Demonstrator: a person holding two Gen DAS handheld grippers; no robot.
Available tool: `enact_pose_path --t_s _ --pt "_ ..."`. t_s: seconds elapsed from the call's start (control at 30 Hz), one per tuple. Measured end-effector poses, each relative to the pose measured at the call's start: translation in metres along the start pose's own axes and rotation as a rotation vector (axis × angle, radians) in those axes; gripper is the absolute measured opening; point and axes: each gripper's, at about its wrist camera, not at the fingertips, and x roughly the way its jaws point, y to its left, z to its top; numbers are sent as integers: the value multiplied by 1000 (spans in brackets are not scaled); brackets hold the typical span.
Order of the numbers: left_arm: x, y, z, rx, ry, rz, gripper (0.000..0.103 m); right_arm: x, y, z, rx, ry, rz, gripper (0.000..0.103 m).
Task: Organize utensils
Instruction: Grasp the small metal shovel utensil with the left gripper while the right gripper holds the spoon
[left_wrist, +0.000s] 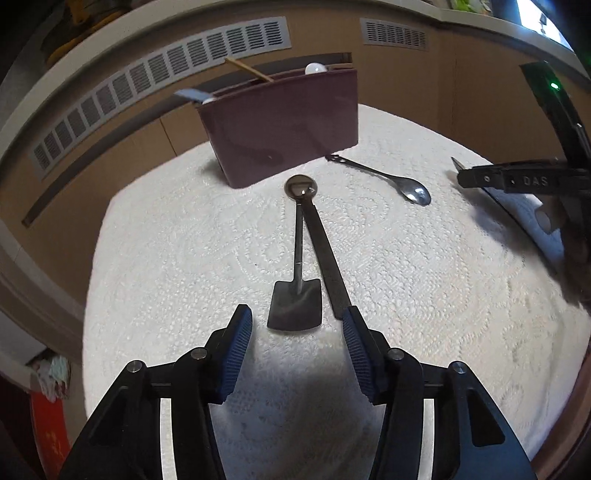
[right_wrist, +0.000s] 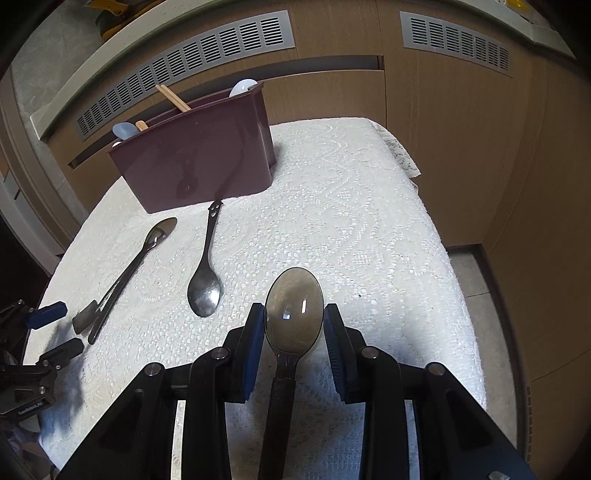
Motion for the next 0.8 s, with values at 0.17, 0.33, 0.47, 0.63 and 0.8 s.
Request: enact_pose_path --t_s 0.17,0.33,0.47,0.63,0.8 --pt "10 14 6 -146 23 -49 33 0 0 0 0 -2 2 29" --pt "-7 24 7 -238 -45 -21 33 -1 0 0 -1 -7 0 29" --pt "-49 28 13 -261 -161 26 33 -12 5 2 -12 -41 -10 29" --pt "-90 29 24 -265 -263 56 32 -44 23 11 -54 -113 48 29" --pt "-106 30 31 -279 -300 53 31 -76 48 20 -134 -185 82 29"
